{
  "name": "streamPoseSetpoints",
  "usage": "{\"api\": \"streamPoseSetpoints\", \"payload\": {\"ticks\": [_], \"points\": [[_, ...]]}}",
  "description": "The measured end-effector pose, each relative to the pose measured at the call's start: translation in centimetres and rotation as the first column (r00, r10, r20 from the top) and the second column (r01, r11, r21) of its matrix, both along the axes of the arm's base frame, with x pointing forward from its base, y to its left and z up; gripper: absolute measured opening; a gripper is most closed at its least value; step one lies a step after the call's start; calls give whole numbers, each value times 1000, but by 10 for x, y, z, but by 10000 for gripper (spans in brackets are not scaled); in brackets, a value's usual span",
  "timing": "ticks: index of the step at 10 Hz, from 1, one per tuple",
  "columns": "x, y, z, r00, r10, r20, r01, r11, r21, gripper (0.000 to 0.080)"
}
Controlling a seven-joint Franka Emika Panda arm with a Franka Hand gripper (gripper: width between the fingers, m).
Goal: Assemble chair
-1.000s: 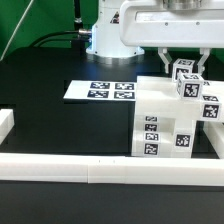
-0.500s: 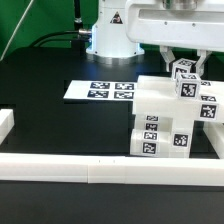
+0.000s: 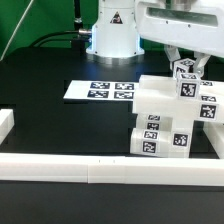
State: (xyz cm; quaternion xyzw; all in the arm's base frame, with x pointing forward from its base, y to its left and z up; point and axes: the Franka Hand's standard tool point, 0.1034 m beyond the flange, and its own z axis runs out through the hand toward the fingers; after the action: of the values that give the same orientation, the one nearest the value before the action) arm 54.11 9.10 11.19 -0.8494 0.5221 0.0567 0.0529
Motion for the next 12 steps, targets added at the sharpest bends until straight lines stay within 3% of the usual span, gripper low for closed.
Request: {"api": "streamPoseSetpoints", "payload": {"ticks": [3,4,5,6,7,10,12], "points": [[0,2,0,986,-164,-24,164,986,-5,284],[0,2,0,991,-133,-20,132,991,-3,335],[0,2,0,993,-119,-18,119,993,-2,471],[0,2,0,994,-105,-16,105,994,-2,471],[0,1,0,998,-63,-9,63,998,1,608],[0,1,0,982,188,30,-188,982,7,647],[0,2,1,905,424,27,-424,906,-11,649]]}}
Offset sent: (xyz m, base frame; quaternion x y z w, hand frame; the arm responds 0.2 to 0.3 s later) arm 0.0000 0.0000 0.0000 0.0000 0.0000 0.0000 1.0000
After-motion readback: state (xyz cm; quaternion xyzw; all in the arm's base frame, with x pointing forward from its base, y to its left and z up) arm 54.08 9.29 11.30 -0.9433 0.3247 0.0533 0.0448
